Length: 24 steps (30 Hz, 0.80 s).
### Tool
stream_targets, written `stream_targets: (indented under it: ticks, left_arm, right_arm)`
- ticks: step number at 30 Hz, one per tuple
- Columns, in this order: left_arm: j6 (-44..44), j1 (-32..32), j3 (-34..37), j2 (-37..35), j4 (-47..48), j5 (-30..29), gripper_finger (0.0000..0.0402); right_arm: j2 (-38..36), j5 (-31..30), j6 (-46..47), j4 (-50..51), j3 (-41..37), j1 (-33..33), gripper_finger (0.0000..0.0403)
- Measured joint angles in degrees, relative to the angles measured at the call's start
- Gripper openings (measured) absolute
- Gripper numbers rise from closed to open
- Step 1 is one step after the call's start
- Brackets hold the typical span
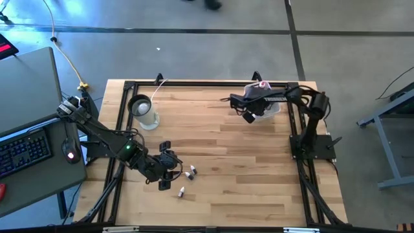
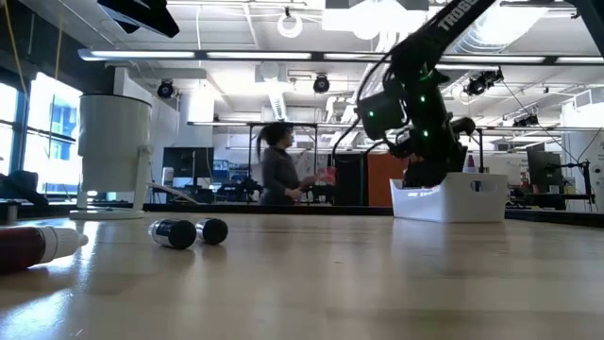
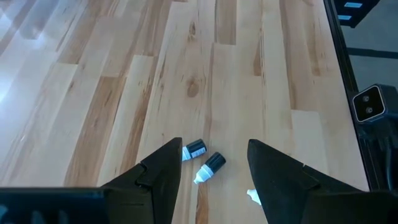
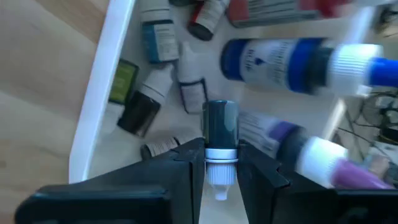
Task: Pick & Place food coloring
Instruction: Put the small green food coloring bottle into the white bin, then put the small violet food coloring bottle into the white bin
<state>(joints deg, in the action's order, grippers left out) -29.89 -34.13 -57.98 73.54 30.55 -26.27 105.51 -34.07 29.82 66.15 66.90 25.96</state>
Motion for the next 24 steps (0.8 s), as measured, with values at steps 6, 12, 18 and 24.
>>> stream_targets:
  ticks: [6, 12, 18, 24]
  left_arm:
    - [-0.4, 0.0, 0.0, 0.0, -0.3, 0.1, 0.0181]
    - [-0.9, 0.0, 0.0, 0.0, -0.4, 0.1, 0.0181]
    - [-1.9, 0.0, 0.0, 0.0, -0.4, 0.1, 0.0181]
    - [-5.5, -0.5, 0.0, 0.0, 0.4, 0.0, 0.0181]
  right_arm:
    - [0.0, 0.1, -1.9, -4.6, -2.1, 1.2, 0.0087]
    - [-0.2, 0.0, -6.2, -3.9, 0.3, -0.4, 0.0114]
    - [-2.3, -0.8, -6.6, 1.6, 9.1, -2.8, 0.0118]
    - [-3.8, 7.3, -5.4, 2.5, 20.7, -9.7, 0.0118]
